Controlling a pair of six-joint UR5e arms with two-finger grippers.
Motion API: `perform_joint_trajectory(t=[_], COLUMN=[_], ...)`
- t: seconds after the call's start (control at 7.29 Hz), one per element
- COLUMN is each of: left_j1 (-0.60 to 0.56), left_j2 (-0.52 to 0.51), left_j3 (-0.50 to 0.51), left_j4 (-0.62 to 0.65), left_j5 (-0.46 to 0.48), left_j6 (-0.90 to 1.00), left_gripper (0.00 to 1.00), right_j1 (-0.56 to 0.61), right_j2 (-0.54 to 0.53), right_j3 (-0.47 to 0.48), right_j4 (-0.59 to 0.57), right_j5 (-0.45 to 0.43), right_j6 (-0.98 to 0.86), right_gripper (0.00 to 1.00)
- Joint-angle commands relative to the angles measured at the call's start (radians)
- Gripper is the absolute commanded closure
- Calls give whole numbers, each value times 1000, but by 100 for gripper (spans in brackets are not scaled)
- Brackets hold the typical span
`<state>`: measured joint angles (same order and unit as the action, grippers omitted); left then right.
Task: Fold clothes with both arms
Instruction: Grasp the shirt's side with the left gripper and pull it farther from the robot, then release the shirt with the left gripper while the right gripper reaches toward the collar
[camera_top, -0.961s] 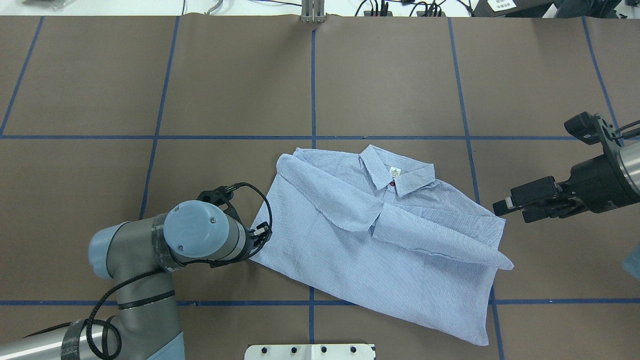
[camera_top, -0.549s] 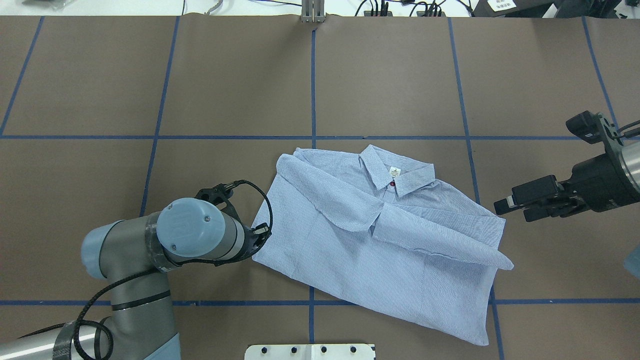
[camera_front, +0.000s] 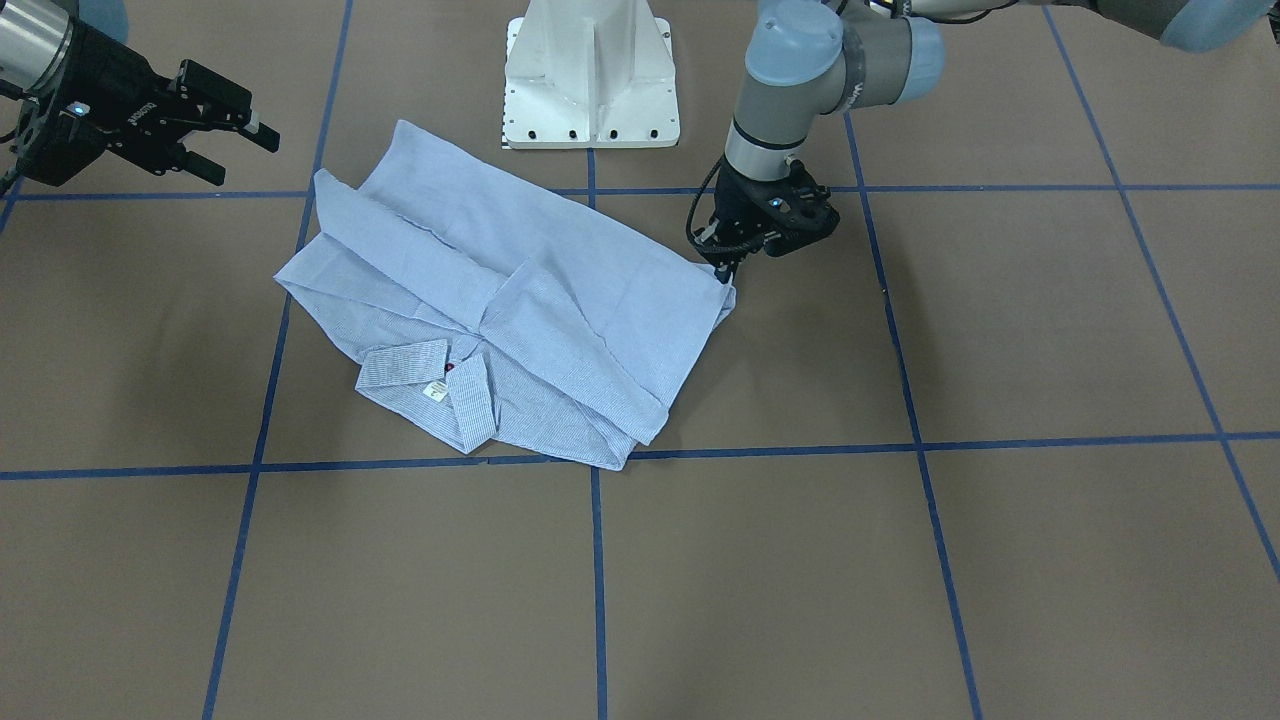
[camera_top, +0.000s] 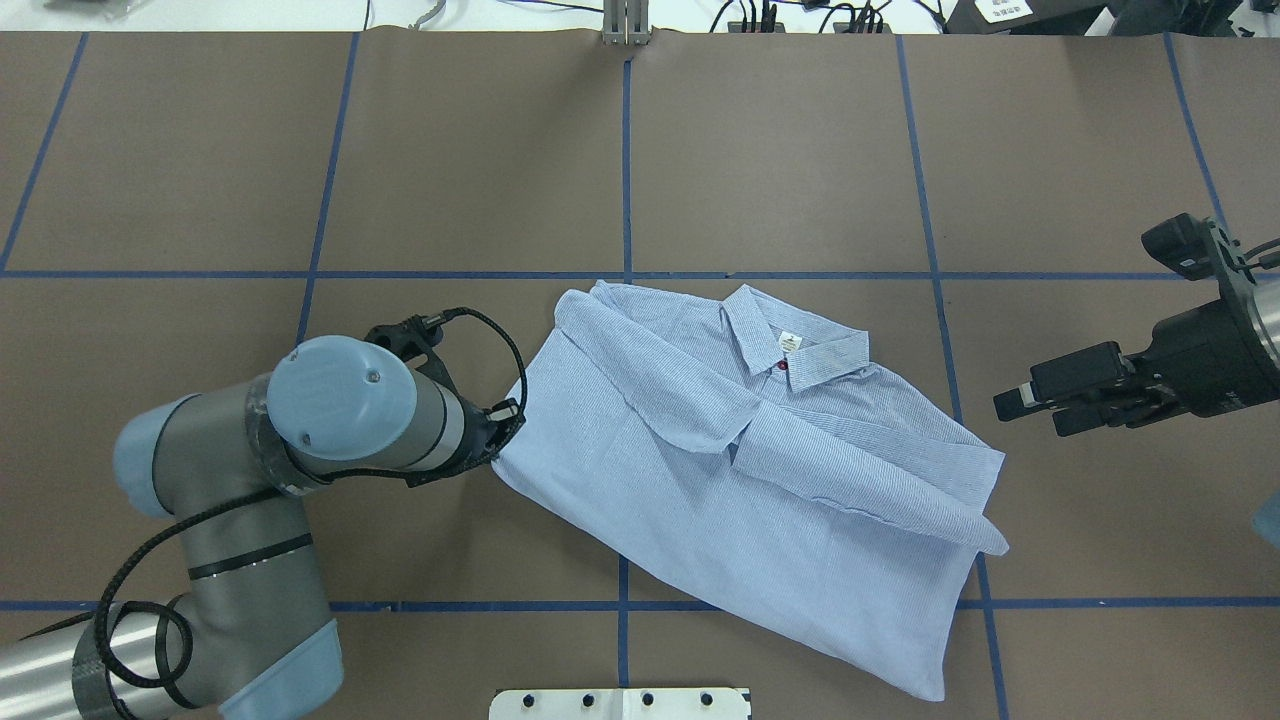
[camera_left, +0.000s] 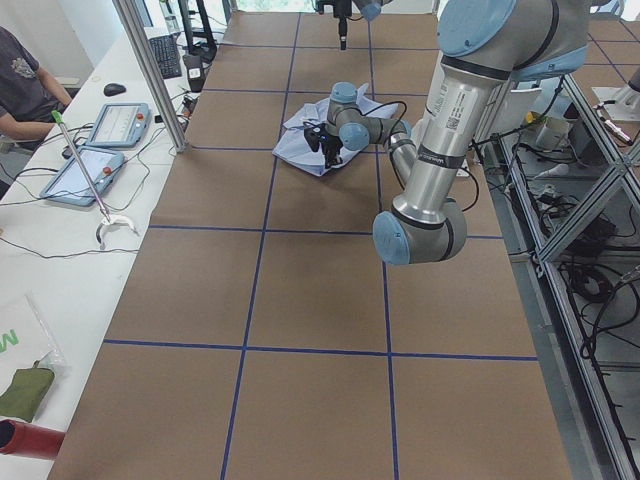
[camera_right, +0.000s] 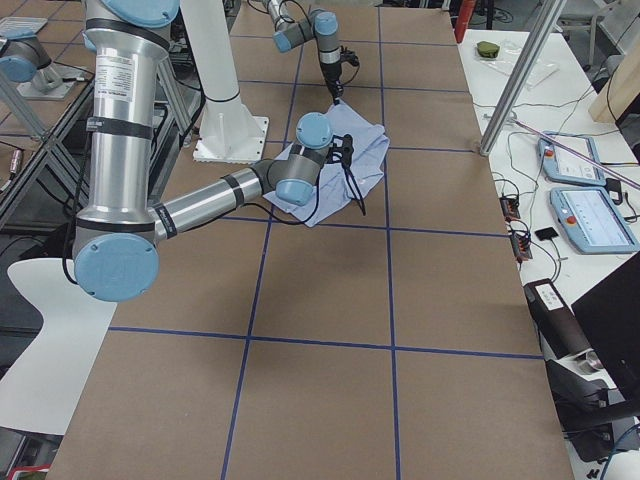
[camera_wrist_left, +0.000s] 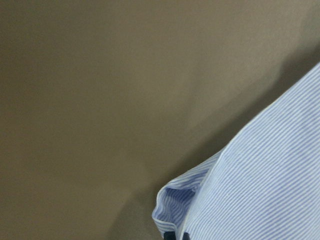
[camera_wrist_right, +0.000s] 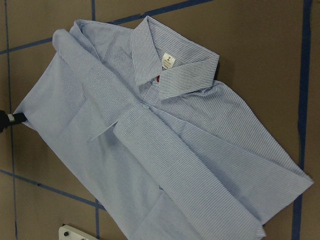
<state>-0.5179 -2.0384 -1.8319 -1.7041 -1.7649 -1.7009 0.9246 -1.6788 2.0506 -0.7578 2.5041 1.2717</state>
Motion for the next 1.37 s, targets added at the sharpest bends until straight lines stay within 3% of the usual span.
perform_joint_trajectory(t=[0.0,0.27,0.82,1.24], left_j1=[-126,-200,-206,-209], left_j2=[-102,-228,-353,-362], left_j3=[228,423,685,704], left_j4=[-108,-207,-498,-517], left_j5=[5,9,172,196], left_j6=[111,195,248,279], left_gripper=[100,100,100,100], right_j1=[4,10,22,20], right_j2=[2,1,2,24], right_j3=[-4,-6,-15,-36], right_j4=[0,0,0,0], right_j5=[-7,-10,-28,-37], right_j6=[0,0,-9,-11], right_gripper=[0,0,0,0])
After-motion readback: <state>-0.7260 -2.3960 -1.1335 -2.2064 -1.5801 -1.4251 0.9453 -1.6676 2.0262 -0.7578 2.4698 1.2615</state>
